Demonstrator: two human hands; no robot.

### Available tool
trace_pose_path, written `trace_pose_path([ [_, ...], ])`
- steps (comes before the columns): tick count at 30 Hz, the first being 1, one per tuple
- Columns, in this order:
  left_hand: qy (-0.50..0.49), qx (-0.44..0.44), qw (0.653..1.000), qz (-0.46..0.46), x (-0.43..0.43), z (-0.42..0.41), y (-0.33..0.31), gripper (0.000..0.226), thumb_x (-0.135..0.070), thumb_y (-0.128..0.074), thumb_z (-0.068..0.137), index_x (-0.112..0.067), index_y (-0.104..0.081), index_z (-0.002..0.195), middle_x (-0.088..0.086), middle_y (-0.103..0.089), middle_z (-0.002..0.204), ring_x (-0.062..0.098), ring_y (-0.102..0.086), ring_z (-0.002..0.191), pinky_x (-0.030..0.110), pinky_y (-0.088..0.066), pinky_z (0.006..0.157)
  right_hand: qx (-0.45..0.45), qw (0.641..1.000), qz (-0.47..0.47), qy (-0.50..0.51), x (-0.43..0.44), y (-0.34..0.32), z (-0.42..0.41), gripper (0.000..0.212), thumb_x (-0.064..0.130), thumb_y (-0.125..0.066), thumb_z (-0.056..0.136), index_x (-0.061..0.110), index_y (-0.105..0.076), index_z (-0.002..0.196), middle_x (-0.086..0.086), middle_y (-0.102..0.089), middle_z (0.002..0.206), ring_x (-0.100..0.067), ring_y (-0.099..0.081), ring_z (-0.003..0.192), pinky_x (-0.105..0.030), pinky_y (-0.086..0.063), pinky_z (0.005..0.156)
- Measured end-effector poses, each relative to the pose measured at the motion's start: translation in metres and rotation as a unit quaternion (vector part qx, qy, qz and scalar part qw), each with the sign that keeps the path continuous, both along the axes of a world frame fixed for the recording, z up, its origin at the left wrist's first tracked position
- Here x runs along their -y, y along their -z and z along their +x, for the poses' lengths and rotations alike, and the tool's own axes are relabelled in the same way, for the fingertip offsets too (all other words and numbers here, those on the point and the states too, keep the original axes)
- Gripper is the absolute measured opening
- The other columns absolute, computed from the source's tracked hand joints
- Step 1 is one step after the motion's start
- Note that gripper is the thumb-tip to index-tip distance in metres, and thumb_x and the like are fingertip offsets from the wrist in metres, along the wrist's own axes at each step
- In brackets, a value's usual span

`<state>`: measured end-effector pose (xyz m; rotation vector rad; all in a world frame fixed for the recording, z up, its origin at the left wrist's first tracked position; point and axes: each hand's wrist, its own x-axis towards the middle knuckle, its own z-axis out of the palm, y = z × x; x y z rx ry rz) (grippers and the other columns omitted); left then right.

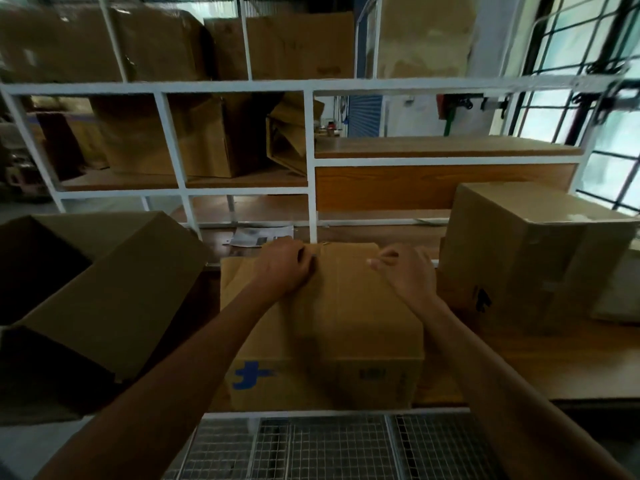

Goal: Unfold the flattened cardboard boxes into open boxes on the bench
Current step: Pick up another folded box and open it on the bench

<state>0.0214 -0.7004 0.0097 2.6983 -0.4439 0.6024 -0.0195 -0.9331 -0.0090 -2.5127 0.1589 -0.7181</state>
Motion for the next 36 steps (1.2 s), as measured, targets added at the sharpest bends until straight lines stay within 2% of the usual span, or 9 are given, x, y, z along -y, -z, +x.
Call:
trace_pose_path([
  [5, 0.090, -0.098, 0.991, -0.003, -0.022, -0.060, -0.045, 0.015, -0.031, -0.057, 0.095, -0.018, -0.063, 0.091, 0.003, -0.065, 0.093, 0.013, -0.060, 0.081, 0.027, -0.052, 0.075, 0.024, 0.999, 0.006, 0.021, -0.008, -0.036, -0.068, 0.056, 0.057, -0.041, 0.098, 0.016, -0.064, 0.069, 0.002, -0.061, 0.063, -0.014, -0.060, 0.062, -0.039, -0.050, 0.082],
  [9, 0.169, -0.412, 0.895, 0.026, -0.032, -0.095, -0.052, 0.038, -0.025, -0.064, 0.092, -0.018, -0.052, 0.127, 0.009, -0.064, 0.112, 0.019, -0.066, 0.089, 0.031, -0.058, 0.071, -0.262, 0.961, 0.079, -0.040, -0.017, -0.049, -0.104, 0.041, 0.050, -0.053, 0.096, 0.012, -0.069, 0.092, -0.004, -0.073, 0.081, -0.019, -0.070, 0.070, -0.036, -0.058, 0.072],
  [11, 0.150, -0.490, 0.857, 0.054, -0.030, -0.099, -0.028, 0.053, -0.021, -0.066, 0.091, -0.020, -0.043, 0.139, 0.012, -0.059, 0.125, 0.025, -0.065, 0.101, 0.038, -0.058, 0.078, -0.355, 0.926, 0.082, -0.094, -0.026, -0.038, -0.114, 0.038, 0.047, -0.060, 0.094, 0.010, -0.068, 0.097, -0.007, -0.074, 0.086, -0.018, -0.070, 0.069, -0.032, -0.056, 0.067],
  [15, 0.136, -0.349, 0.910, 0.178, -0.029, -0.088, 0.057, 0.067, -0.035, -0.073, 0.084, -0.022, -0.043, 0.143, 0.004, -0.048, 0.139, 0.025, -0.048, 0.123, 0.034, -0.042, 0.097, -0.331, 0.930, -0.018, -0.160, -0.047, 0.019, -0.114, 0.038, 0.048, -0.060, 0.090, 0.012, -0.071, 0.099, -0.007, -0.068, 0.101, -0.022, -0.063, 0.091, -0.037, -0.051, 0.080],
  [21, 0.061, -0.219, 0.958, 0.174, -0.034, -0.080, 0.144, 0.062, -0.060, -0.051, 0.089, -0.028, -0.041, 0.140, 0.007, -0.042, 0.140, 0.030, -0.040, 0.128, 0.048, -0.032, 0.107, -0.230, 0.957, -0.169, -0.060, -0.075, 0.105, -0.109, 0.039, 0.044, -0.051, 0.092, 0.023, -0.051, 0.125, -0.005, -0.049, 0.128, -0.025, -0.048, 0.118, -0.046, -0.043, 0.100],
  [26, 0.135, -0.214, 0.966, -0.044, -0.010, -0.069, 0.131, 0.050, -0.043, -0.022, 0.097, -0.014, -0.062, 0.108, 0.009, -0.061, 0.113, 0.027, -0.055, 0.103, 0.040, -0.043, 0.093, -0.166, 0.971, -0.172, -0.001, -0.079, 0.100, -0.090, 0.030, 0.042, -0.044, 0.098, 0.025, -0.057, 0.118, -0.006, -0.048, 0.135, -0.029, -0.045, 0.120, -0.048, -0.038, 0.099],
  [29, 0.133, -0.295, 0.891, -0.319, 0.018, -0.053, 0.110, 0.036, -0.027, -0.033, 0.104, -0.006, -0.059, 0.091, 0.008, -0.061, 0.094, 0.032, -0.058, 0.091, 0.029, -0.041, 0.075, -0.163, 0.977, -0.123, -0.059, -0.069, 0.085, -0.069, 0.045, 0.041, -0.043, 0.100, 0.021, -0.046, 0.141, -0.009, -0.043, 0.147, -0.030, -0.040, 0.131, -0.045, -0.035, 0.106],
  [32, 0.067, -0.364, 0.718, -0.590, 0.045, -0.037, 0.077, 0.032, -0.034, -0.035, 0.104, -0.019, -0.062, 0.098, 0.008, -0.069, 0.096, 0.022, -0.064, 0.080, 0.030, -0.052, 0.070, -0.123, 0.989, -0.028, -0.078, -0.059, 0.059, -0.056, 0.047, 0.042, -0.042, 0.102, 0.017, -0.048, 0.141, -0.006, -0.054, 0.140, -0.024, -0.048, 0.128, -0.038, -0.036, 0.108],
  [36, 0.123, -0.370, 0.660, -0.643, 0.077, -0.014, 0.043, 0.032, -0.027, -0.034, 0.105, -0.017, -0.054, 0.127, 0.010, -0.072, 0.103, 0.023, -0.069, 0.091, 0.033, -0.059, 0.073, -0.072, 0.994, 0.072, -0.028, -0.044, 0.016, -0.049, 0.034, 0.050, -0.048, 0.098, 0.025, -0.061, 0.117, 0.003, -0.066, 0.101, -0.016, -0.064, 0.089, -0.038, -0.055, 0.082],
])
